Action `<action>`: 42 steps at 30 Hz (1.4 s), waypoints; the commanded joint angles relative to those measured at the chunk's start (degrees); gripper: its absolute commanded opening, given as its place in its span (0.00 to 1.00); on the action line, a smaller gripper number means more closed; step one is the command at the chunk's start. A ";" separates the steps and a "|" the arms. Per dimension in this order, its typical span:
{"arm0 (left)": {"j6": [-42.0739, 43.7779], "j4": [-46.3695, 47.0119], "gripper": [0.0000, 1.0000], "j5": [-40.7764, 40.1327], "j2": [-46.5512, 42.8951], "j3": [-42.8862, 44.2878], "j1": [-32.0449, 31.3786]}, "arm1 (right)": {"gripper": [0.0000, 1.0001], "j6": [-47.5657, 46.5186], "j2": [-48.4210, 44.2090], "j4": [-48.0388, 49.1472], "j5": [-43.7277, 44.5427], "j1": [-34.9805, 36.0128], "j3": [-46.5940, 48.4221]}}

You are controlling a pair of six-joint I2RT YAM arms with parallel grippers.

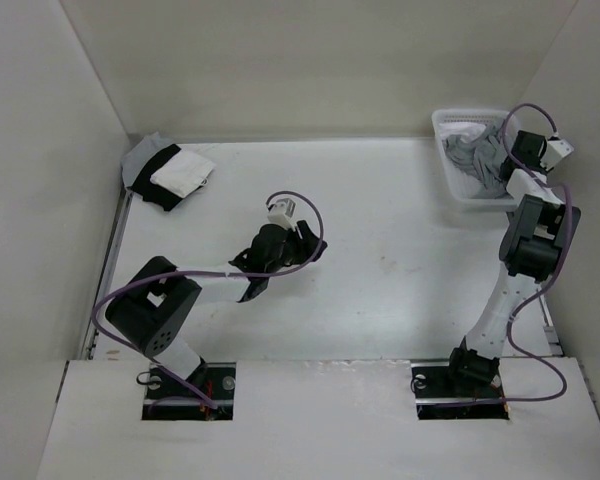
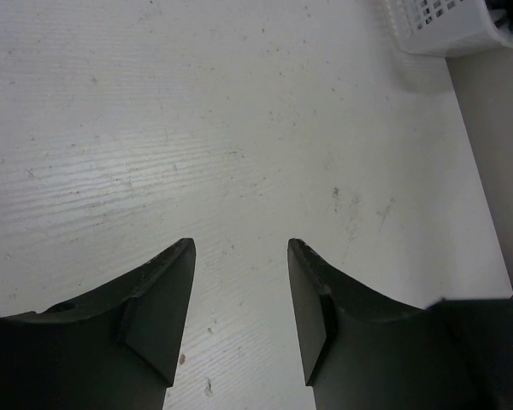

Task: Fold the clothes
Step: Grab the tank top from the pile, then move the tank top to the center of the board

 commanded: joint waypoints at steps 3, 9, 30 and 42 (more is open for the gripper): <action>-0.67 4.13 0.46 1.43 -1.73 -1.05 1.05 | 0.02 0.65 1.48 -0.28 -0.88 -0.04 4.52; -0.31 4.83 0.46 1.43 -1.73 -1.23 1.14 | 0.00 1.98 -14.05 18.85 -5.64 4.35 -7.77; -8.83 5.10 0.45 2.40 -3.58 -5.27 13.17 | 0.03 -12.18 -65.58 29.78 -12.32 52.69 -13.56; -11.47 5.63 0.45 4.77 -0.32 -4.05 16.26 | 0.02 1.98 -48.90 33.04 -19.69 53.31 -22.13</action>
